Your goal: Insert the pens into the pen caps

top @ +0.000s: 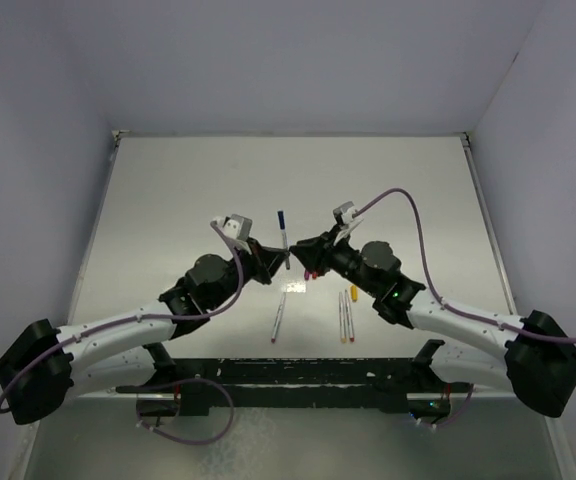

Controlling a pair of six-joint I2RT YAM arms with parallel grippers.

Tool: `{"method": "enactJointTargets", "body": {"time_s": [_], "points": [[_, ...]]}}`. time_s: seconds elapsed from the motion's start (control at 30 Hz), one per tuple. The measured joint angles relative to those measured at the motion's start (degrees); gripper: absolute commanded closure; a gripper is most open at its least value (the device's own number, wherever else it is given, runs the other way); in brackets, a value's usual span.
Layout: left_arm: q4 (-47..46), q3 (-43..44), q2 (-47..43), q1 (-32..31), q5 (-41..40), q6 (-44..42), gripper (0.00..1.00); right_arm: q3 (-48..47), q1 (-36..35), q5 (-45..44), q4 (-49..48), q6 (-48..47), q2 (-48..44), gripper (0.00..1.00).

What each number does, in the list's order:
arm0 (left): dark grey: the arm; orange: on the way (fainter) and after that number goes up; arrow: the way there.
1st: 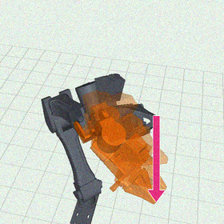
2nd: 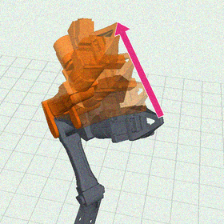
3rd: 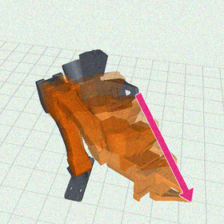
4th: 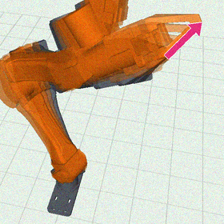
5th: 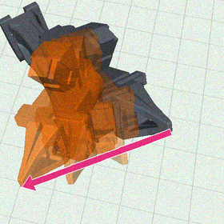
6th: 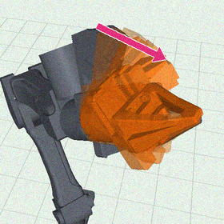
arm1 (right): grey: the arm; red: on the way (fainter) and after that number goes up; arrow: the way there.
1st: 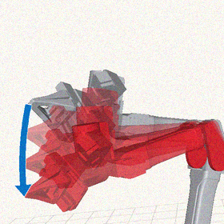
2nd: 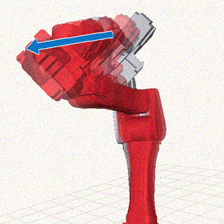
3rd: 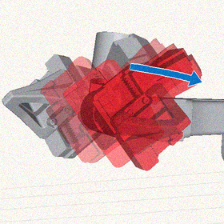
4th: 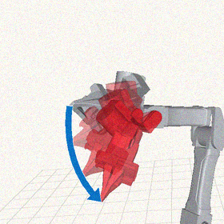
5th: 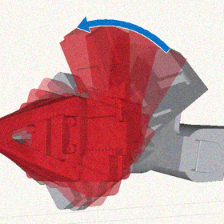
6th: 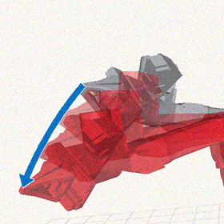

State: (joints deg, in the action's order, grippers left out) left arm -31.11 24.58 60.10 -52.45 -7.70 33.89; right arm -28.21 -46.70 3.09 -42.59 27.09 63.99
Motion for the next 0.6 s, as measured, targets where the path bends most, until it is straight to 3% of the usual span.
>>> {"method": "enactJointTargets", "body": {"time_s": [0.3, 0.6], "points": [[11.6, 4.4, -1.5, 1.0, -6.3, 1.4, 1.00, -5.3, -0.7, -9.5, 14.3, -3.1, -4.1, 0.54], [31.7, 17.3, 6.9, 5.1, -12.2, -1.7, 1.00, -4.7, -0.7, -18.8, 25.0, -0.6, -8.6, 0.47]]}}
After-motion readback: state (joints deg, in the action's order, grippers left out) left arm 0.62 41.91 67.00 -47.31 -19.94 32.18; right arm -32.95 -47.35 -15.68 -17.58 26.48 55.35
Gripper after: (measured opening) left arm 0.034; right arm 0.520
